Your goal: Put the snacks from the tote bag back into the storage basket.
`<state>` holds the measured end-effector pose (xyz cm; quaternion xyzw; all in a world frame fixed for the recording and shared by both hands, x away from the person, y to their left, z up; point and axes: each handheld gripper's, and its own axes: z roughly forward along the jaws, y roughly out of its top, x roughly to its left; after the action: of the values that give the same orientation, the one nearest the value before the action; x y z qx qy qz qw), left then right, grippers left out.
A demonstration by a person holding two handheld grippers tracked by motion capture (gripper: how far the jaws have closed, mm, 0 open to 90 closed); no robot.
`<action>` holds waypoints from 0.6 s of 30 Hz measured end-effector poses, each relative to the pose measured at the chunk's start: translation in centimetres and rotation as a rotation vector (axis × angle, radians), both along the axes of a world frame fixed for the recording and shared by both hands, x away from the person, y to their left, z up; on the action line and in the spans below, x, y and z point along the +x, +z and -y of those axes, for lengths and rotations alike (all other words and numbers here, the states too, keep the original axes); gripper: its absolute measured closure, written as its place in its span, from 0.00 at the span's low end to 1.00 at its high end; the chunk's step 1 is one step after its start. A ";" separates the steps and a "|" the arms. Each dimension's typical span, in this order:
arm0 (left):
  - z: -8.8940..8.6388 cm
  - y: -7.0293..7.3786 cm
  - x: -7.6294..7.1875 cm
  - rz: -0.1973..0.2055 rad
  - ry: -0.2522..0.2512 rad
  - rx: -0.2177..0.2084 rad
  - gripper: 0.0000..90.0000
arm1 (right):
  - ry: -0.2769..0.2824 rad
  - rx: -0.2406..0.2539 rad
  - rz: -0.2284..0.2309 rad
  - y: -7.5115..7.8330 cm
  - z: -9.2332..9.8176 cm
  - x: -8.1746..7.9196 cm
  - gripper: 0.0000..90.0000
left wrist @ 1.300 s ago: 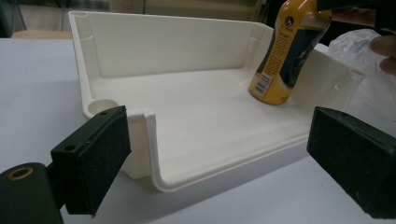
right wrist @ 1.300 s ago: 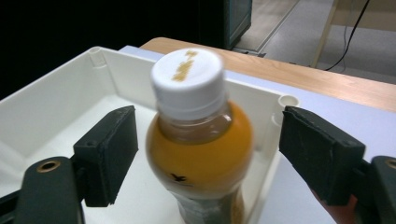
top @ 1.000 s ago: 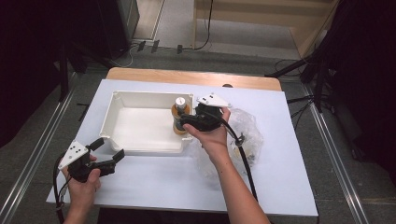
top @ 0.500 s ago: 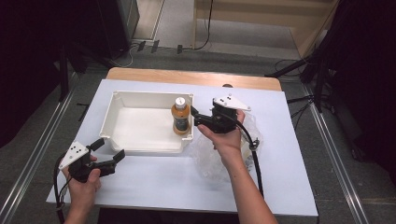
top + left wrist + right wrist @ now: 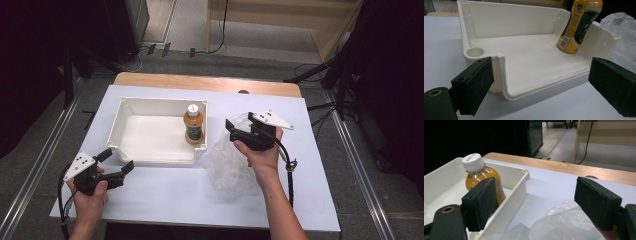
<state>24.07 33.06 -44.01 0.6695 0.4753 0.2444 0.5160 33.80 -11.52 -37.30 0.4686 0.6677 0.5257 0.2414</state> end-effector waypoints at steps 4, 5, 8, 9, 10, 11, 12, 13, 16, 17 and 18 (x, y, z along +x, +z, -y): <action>0.0 0.0 0.0 0.001 0.003 0.001 0.07 | -0.013 0.004 0.008 -0.3 1.2 -0.6 0.21; -0.1 0.0 -0.1 0.002 0.003 0.002 0.07 | -0.018 0.003 0.012 -0.4 1.4 -0.7 0.21; 0.0 0.0 -0.1 0.003 0.003 0.001 0.07 | -0.031 0.011 0.012 -0.7 2.4 -1.1 0.22; 0.0 0.0 -0.1 0.000 0.003 0.004 0.07 | -0.038 0.008 0.014 -0.8 2.8 -1.2 0.22; 0.0 -0.1 0.0 0.000 0.003 0.004 0.07 | -0.042 0.008 0.013 -1.0 3.0 -1.3 0.22; 0.0 -0.1 0.0 0.000 0.001 0.005 0.07 | -0.046 0.009 0.010 -1.1 3.3 -1.5 0.22; 0.1 -0.1 0.0 0.000 -0.001 0.008 0.07 | -0.048 0.009 0.012 -1.2 3.5 -1.6 0.22; 0.1 -0.1 0.0 0.000 -0.001 0.007 0.07 | -0.051 0.013 0.011 -1.3 3.8 -1.8 0.22; 0.1 -0.1 0.0 -0.002 -0.001 0.009 0.07 | -0.062 0.007 0.016 -1.5 4.5 -2.2 0.22; 0.1 -0.1 0.0 -0.002 0.001 0.008 0.07 | -0.065 0.014 0.017 -1.6 4.7 -2.4 0.22; 0.1 -0.1 0.0 -0.002 0.002 0.007 0.07 | -0.068 0.012 0.018 -1.7 5.0 -2.5 0.22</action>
<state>24.03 33.00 -44.13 0.6713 0.4755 0.2457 0.5127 31.30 -16.50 -38.98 0.4876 0.6460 0.5253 0.2626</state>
